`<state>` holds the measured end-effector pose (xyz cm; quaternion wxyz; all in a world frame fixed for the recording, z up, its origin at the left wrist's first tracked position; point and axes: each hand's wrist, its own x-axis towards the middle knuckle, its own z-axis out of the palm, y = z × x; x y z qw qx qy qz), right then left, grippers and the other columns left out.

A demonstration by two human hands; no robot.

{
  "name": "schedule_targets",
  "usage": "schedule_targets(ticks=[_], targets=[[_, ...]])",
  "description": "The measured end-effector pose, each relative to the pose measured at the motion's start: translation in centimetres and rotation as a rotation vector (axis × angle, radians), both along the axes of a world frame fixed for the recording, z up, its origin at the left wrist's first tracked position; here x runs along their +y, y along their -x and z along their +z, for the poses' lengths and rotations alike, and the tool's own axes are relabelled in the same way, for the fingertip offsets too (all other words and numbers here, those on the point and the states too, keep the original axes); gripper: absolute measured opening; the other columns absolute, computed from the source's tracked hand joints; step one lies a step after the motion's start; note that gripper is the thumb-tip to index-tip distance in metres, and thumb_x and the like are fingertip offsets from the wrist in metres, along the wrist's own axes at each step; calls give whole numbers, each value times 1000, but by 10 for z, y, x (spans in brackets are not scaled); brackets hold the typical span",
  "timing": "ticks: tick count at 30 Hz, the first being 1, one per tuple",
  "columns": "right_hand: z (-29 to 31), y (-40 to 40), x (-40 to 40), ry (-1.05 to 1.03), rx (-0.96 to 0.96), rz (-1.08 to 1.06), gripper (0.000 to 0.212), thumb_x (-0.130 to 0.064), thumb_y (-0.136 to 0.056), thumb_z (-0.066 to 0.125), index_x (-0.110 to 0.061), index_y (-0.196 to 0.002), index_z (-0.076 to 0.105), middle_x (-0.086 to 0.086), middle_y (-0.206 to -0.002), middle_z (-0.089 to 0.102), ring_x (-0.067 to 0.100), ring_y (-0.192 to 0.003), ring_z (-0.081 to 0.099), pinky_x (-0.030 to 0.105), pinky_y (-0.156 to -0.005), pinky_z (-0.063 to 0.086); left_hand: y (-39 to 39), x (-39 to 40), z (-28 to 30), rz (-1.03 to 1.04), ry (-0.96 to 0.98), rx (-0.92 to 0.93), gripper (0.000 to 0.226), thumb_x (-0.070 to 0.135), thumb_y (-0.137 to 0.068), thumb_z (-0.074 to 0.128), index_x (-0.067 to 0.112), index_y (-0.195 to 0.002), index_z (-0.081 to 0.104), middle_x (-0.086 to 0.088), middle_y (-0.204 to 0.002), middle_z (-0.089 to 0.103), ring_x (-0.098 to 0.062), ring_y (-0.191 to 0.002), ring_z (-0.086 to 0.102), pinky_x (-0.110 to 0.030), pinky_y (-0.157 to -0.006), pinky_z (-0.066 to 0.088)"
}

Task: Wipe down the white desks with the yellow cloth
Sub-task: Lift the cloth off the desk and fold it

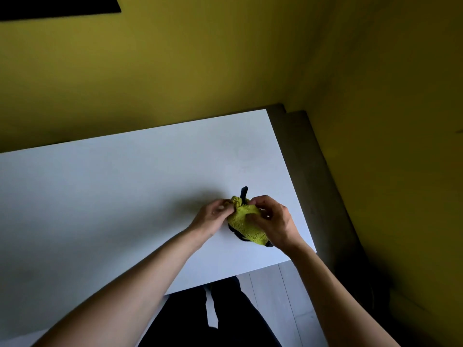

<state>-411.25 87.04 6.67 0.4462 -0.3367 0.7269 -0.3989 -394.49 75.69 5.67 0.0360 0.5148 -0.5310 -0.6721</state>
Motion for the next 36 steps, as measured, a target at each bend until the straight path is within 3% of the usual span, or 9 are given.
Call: schedule_targets(ticks=[7, 10, 13, 15, 17, 22, 27, 32, 36], targets=[[29, 11, -5, 134, 241, -179, 26, -7, -82, 76, -29, -91, 68, -4, -106, 66, 2, -92, 63, 15, -70, 49, -16, -33, 34, -210, 744, -75, 15, 18, -99, 68, 8, -87, 67, -6, -103, 64, -20, -97, 63, -32, -90, 49], [38, 18, -8, 143, 253, -119, 24, -6, -83, 75, -28, -90, 70, -5, -87, 67, 4, -73, 62, 24, -64, 45, -21, -45, 50, -177, 580, -106, 18, 29, -103, 61, 20, -87, 64, 7, -97, 73, -12, -95, 69, -28, -81, 51], [53, 20, -14, 175, 275, -16, 35, -1, -83, 71, -35, -93, 75, -4, -92, 69, 13, -81, 65, 34, -69, 52, -16, -45, 57, -239, 426, -84, 5, 26, -101, 64, 26, -103, 69, 15, -108, 72, -9, -108, 68, -17, -80, 46], [65, 21, -18, 229, 242, 35, 43, 1, -82, 70, -41, -93, 75, -7, -93, 70, 14, -81, 64, 30, -71, 53, -9, -38, 61, -330, 324, -36, 38, 30, -94, 74, 28, -130, 63, 13, -126, 65, -7, -119, 60, -19, -90, 46], [75, 21, -21, 237, 185, 55, 39, -2, -84, 70, -39, -94, 75, -9, -89, 72, 12, -76, 64, 32, -65, 55, -2, -28, 62, -395, 226, 58, 49, 42, -82, 81, 32, -126, 63, 15, -121, 68, -2, -112, 62, -19, -91, 49], [86, 34, -26, 227, 234, -21, 21, -27, -86, 78, -37, -103, 70, -4, -81, 68, 18, -62, 62, 30, -54, 52, 5, -34, 73, -282, 435, 139, 27, 32, -94, 75, 18, -81, 56, 12, -64, 49, -9, -61, 45, -31, -59, 37], [78, 48, -29, 77, 186, 232, 13, -16, -87, 75, -25, -96, 71, -9, -88, 74, 9, -74, 69, 29, -67, 55, 3, -59, 101, -203, 497, 111, 38, 39, -104, 60, 15, -78, 46, 4, -66, 37, -12, -60, 35, -36, -60, 30], [72, 43, -33, 184, -164, -45, 15, -23, -94, 64, -10, -94, 71, 6, -94, 75, 22, -96, 69, 45, -94, 52, -8, -74, 122, -215, 509, 115, 31, 31, -106, 56, 20, -79, 46, 11, -62, 36, -8, -58, 32, -31, -55, 28], [95, 41, -47, 333, -202, -131, 23, -13, -102, 52, -22, -89, 68, -3, -84, 64, 12, -86, 59, 45, -89, 50, -25, -76, 135, -342, 568, 77, 22, 24, -96, 74, 25, -94, 52, 12, -71, 50, -7, -64, 45, -25, -60, 36]])
